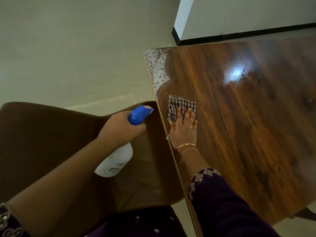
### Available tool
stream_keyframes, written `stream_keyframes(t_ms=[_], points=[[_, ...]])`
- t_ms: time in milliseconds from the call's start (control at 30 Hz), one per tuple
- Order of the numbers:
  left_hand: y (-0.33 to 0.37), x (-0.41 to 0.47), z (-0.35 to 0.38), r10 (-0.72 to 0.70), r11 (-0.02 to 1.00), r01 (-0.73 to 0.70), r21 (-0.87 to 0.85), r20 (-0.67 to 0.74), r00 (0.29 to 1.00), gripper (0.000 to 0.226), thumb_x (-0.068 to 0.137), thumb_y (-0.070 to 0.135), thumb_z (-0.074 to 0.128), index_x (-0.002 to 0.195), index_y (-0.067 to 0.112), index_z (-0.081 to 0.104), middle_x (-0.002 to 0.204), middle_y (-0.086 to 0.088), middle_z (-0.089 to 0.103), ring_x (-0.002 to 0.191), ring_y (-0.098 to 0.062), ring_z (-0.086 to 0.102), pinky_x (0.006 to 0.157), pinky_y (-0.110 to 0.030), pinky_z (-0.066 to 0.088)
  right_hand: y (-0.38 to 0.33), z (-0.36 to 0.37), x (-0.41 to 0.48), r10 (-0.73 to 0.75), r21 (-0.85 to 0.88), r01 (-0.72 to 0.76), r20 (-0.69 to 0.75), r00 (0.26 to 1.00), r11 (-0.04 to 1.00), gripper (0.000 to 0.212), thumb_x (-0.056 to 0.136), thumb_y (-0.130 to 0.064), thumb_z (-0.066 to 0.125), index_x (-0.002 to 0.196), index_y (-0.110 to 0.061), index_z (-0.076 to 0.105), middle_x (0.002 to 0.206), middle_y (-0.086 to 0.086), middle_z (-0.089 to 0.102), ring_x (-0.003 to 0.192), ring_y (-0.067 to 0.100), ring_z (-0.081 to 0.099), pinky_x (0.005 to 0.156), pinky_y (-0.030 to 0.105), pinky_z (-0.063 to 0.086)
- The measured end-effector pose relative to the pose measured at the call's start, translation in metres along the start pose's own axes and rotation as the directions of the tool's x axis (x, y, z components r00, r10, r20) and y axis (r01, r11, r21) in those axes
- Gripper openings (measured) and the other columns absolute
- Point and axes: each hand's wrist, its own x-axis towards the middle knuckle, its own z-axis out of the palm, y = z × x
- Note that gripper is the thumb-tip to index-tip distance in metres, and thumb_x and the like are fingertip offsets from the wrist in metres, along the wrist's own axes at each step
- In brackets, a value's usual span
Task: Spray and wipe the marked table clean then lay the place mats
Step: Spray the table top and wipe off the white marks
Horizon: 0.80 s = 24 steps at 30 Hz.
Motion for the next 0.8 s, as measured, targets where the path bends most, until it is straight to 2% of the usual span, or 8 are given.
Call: stream_keyframes(t_ms=[100,233,367,500,567,667,800], points=[[-0.002,0.001,0.001,-0.019,0.999,0.019,-0.026,0.0,1.0,0.015,0.083,0.023,0.063,0.074,0.018,0.052,0.068,-0.01,0.058,0.061,-0.017,0.053,0.06,-0.023,0.044,0.011,0.008,-0.031,-0.028,-0.031,0.029,0.04,0.999,0.999,0.064,0.098,-0.041,0.029,0.151,-0.018,0.001,0.158,0.017,-0.005,0.146,0.033,-0.006,0.115,0.047,-0.004],[-0.009,0.006,0.007,-0.067,0.994,0.067,-0.082,-0.003,0.998,0.012,0.083,0.021,0.062,0.078,0.014,0.055,0.071,-0.013,0.059,0.063,-0.019,0.055,0.06,-0.023,0.044,0.008,0.016,-0.042,-0.05,-0.06,0.051,0.005,0.999,0.997,0.066,0.09,-0.046,0.013,0.15,-0.02,0.019,0.156,0.018,0.014,0.144,0.038,0.014,0.113,0.051,0.007],[-0.009,0.015,0.014,-0.104,0.992,0.103,-0.077,-0.007,0.995,0.018,0.083,0.021,0.063,0.071,0.019,0.05,0.063,-0.006,0.053,0.057,-0.014,0.05,0.058,-0.021,0.042,-0.006,0.008,-0.012,-0.14,-0.085,0.139,-0.003,0.99,0.987,0.067,0.089,-0.047,0.009,0.151,-0.022,0.011,0.158,0.016,0.006,0.145,0.036,0.007,0.113,0.051,0.001],[-0.004,0.034,0.013,-0.142,0.989,0.139,-0.053,-0.049,0.989,0.022,0.083,0.022,0.062,0.068,0.018,0.047,0.058,-0.001,0.046,0.052,-0.011,0.044,0.053,-0.019,0.038,-0.031,-0.003,0.052,-0.226,-0.06,0.225,-0.011,0.974,0.973,0.06,0.099,-0.046,0.021,0.151,-0.023,0.002,0.159,0.013,-0.005,0.146,0.033,-0.004,0.115,0.05,-0.003],[0.002,0.047,0.01,-0.152,0.988,0.15,-0.037,-0.053,0.987,0.021,0.083,0.025,0.063,0.07,0.018,0.047,0.06,-0.002,0.047,0.054,-0.012,0.046,0.054,-0.021,0.04,-0.041,-0.013,0.09,-0.244,-0.05,0.243,-0.006,0.97,0.969,0.06,0.099,-0.046,0.021,0.151,-0.023,0.001,0.159,0.011,-0.006,0.146,0.031,-0.006,0.115,0.05,-0.004],[0.012,0.065,0.005,-0.137,0.99,0.136,-0.018,-0.066,0.988,0.02,0.081,0.027,0.063,0.071,0.018,0.048,0.06,-0.003,0.049,0.055,-0.015,0.049,0.057,-0.025,0.042,-0.04,-0.026,0.137,-0.249,-0.035,0.249,0.008,0.969,0.968,0.06,0.1,-0.047,0.02,0.151,-0.024,0.002,0.159,0.009,-0.006,0.146,0.028,-0.007,0.116,0.049,-0.003],[0.021,0.084,-0.002,-0.126,0.992,0.124,-0.017,-0.097,0.987,0.02,0.08,0.026,0.062,0.067,0.018,0.047,0.055,0.002,0.05,0.052,-0.012,0.048,0.055,-0.023,0.039,-0.012,-0.038,0.17,-0.177,-0.021,0.176,-0.035,0.984,0.984,0.06,0.1,-0.045,0.024,0.152,-0.021,0.005,0.159,0.012,-0.004,0.146,0.03,-0.005,0.116,0.05,-0.001]])
